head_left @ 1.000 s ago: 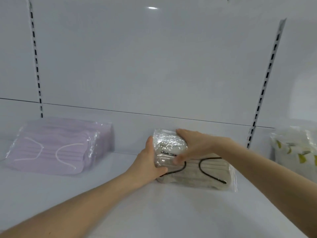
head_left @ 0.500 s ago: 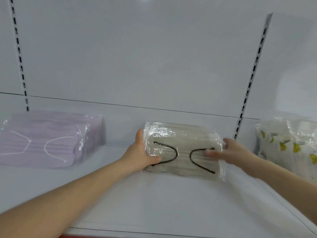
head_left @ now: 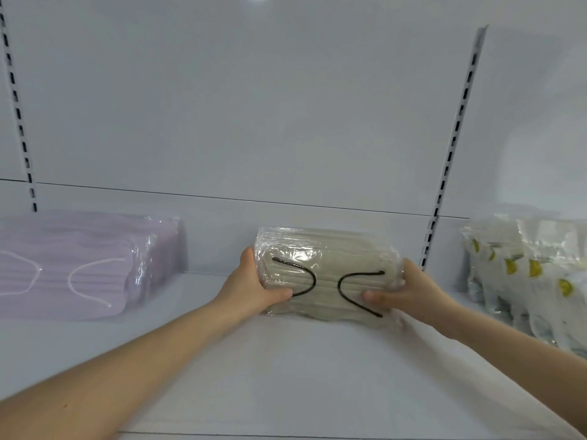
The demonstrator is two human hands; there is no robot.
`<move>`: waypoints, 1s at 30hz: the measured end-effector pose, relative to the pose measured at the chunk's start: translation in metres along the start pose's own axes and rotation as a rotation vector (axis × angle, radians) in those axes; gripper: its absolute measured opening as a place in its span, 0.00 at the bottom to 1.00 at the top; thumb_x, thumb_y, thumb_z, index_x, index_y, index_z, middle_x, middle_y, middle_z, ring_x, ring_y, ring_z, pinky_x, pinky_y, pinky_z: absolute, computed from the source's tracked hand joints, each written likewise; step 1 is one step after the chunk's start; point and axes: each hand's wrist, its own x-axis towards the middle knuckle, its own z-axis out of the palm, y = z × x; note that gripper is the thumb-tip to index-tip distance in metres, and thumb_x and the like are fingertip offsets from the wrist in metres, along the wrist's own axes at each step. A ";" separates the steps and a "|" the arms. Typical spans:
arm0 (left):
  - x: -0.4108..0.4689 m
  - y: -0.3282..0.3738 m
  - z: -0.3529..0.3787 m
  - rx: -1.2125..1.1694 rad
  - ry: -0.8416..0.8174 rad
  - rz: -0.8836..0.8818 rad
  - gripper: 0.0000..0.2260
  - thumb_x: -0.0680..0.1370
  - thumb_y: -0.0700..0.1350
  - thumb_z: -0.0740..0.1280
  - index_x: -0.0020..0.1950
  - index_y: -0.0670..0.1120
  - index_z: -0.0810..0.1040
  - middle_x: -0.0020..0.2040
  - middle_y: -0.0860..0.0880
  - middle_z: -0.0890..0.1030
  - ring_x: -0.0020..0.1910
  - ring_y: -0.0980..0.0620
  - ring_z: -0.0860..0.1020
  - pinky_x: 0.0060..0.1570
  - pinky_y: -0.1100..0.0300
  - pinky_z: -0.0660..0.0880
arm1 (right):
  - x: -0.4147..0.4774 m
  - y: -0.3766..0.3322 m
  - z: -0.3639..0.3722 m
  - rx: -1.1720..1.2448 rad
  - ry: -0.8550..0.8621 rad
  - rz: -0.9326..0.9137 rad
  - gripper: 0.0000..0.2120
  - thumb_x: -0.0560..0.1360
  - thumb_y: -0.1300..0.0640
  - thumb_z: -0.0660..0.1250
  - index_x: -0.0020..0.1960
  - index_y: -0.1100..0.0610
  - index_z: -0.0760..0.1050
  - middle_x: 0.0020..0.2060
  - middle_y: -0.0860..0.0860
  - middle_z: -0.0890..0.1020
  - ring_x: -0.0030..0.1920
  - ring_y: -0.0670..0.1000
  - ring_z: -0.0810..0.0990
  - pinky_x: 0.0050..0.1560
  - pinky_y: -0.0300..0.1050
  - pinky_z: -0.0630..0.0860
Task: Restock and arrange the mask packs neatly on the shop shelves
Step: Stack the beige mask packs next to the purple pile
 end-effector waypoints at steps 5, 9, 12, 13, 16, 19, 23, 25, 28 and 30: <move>-0.001 0.000 0.001 -0.045 -0.005 -0.002 0.30 0.68 0.43 0.76 0.64 0.50 0.63 0.53 0.53 0.77 0.53 0.53 0.77 0.52 0.57 0.75 | 0.002 -0.003 -0.002 0.058 -0.038 -0.028 0.25 0.63 0.57 0.77 0.58 0.53 0.75 0.52 0.48 0.84 0.54 0.47 0.82 0.57 0.43 0.77; -0.001 0.000 0.003 -0.027 0.000 -0.003 0.29 0.68 0.45 0.75 0.63 0.52 0.63 0.56 0.47 0.77 0.53 0.49 0.78 0.50 0.55 0.76 | 0.005 -0.007 -0.001 0.010 -0.047 -0.074 0.28 0.63 0.56 0.79 0.60 0.50 0.73 0.53 0.47 0.83 0.55 0.46 0.81 0.56 0.42 0.76; 0.000 0.002 0.003 -0.065 0.025 0.007 0.31 0.68 0.42 0.76 0.65 0.49 0.63 0.56 0.51 0.76 0.52 0.52 0.77 0.51 0.57 0.76 | 0.005 -0.007 -0.003 0.026 -0.056 -0.053 0.27 0.63 0.57 0.78 0.60 0.51 0.74 0.52 0.46 0.83 0.55 0.45 0.81 0.54 0.38 0.77; 0.001 0.004 0.003 -0.072 0.040 0.019 0.33 0.68 0.42 0.76 0.67 0.49 0.62 0.57 0.53 0.75 0.53 0.53 0.76 0.53 0.58 0.74 | 0.005 -0.006 -0.004 0.040 -0.066 -0.046 0.26 0.64 0.58 0.78 0.60 0.52 0.74 0.53 0.47 0.83 0.55 0.46 0.81 0.55 0.39 0.77; 0.007 0.010 -0.003 0.008 0.050 0.063 0.44 0.67 0.43 0.77 0.75 0.47 0.52 0.64 0.57 0.67 0.62 0.55 0.68 0.58 0.65 0.64 | 0.004 -0.004 -0.005 0.061 -0.089 -0.026 0.28 0.63 0.56 0.78 0.60 0.52 0.74 0.53 0.48 0.83 0.55 0.48 0.81 0.55 0.44 0.78; 0.018 0.021 -0.013 0.267 -0.009 0.141 0.53 0.65 0.47 0.78 0.77 0.49 0.42 0.75 0.48 0.54 0.74 0.52 0.55 0.66 0.63 0.56 | 0.005 -0.001 -0.004 0.061 -0.071 -0.023 0.31 0.61 0.54 0.78 0.61 0.53 0.74 0.54 0.49 0.83 0.55 0.48 0.81 0.57 0.46 0.77; 0.035 0.029 -0.021 0.451 -0.164 0.097 0.54 0.63 0.55 0.78 0.77 0.53 0.44 0.75 0.46 0.55 0.73 0.49 0.57 0.68 0.59 0.59 | 0.004 -0.001 -0.004 0.052 -0.054 -0.048 0.28 0.62 0.59 0.78 0.60 0.54 0.74 0.52 0.49 0.84 0.54 0.48 0.82 0.51 0.39 0.78; 0.035 0.030 -0.021 0.470 -0.201 0.091 0.49 0.64 0.55 0.77 0.76 0.51 0.51 0.74 0.48 0.59 0.72 0.50 0.61 0.66 0.61 0.61 | 0.003 0.000 -0.003 0.048 -0.041 -0.051 0.27 0.63 0.62 0.78 0.59 0.55 0.74 0.50 0.48 0.84 0.52 0.47 0.82 0.48 0.35 0.77; 0.032 0.031 -0.019 0.456 -0.183 0.124 0.45 0.66 0.53 0.77 0.75 0.49 0.55 0.73 0.49 0.62 0.71 0.52 0.62 0.62 0.65 0.60 | 0.002 -0.001 -0.002 0.024 -0.020 -0.053 0.27 0.63 0.62 0.77 0.60 0.54 0.74 0.51 0.47 0.84 0.52 0.45 0.82 0.49 0.34 0.77; 0.029 0.029 -0.019 0.402 -0.170 0.129 0.49 0.66 0.52 0.77 0.77 0.48 0.49 0.75 0.50 0.58 0.73 0.52 0.59 0.65 0.64 0.58 | 0.001 0.000 -0.001 0.018 -0.020 -0.045 0.25 0.64 0.63 0.77 0.58 0.53 0.74 0.49 0.45 0.84 0.52 0.43 0.82 0.51 0.36 0.78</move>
